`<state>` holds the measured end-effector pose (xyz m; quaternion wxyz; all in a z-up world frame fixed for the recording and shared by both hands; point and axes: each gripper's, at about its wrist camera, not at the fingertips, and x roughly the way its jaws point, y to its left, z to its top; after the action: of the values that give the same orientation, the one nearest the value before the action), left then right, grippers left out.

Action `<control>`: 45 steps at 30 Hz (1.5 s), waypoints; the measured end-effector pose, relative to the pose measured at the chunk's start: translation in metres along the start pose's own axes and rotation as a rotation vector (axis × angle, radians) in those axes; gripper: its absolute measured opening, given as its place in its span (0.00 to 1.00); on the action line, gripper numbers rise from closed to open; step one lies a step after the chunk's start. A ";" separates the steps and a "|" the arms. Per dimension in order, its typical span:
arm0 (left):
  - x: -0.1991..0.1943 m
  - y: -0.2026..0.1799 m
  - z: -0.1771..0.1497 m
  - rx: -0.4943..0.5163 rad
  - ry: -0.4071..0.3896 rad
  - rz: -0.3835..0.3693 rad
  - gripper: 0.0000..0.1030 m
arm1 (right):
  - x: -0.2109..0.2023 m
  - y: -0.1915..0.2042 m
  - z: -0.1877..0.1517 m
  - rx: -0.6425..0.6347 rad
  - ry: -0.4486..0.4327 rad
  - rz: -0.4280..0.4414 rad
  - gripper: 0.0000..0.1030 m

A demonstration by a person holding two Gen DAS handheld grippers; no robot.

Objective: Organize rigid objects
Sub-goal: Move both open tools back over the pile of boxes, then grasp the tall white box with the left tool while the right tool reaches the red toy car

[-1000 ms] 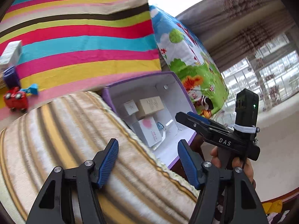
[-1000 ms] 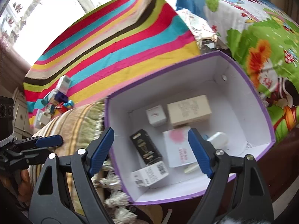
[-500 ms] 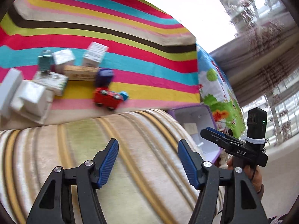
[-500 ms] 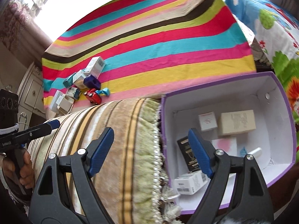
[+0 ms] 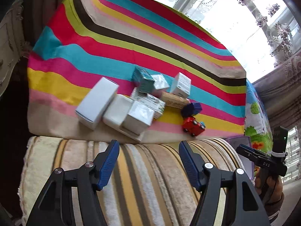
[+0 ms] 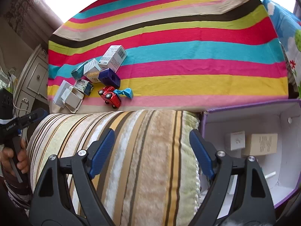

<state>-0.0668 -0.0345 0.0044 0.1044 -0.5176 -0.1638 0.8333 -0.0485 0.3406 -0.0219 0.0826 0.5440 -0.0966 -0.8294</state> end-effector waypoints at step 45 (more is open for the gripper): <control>0.075 0.062 0.065 0.069 0.112 0.225 0.40 | 0.116 0.066 0.069 -0.567 0.118 0.036 0.16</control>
<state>-0.1587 -0.0764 -0.0549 0.0369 -0.5747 -0.0700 0.8146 -0.1552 0.2533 -0.0815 0.2516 0.5446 0.1345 -0.7887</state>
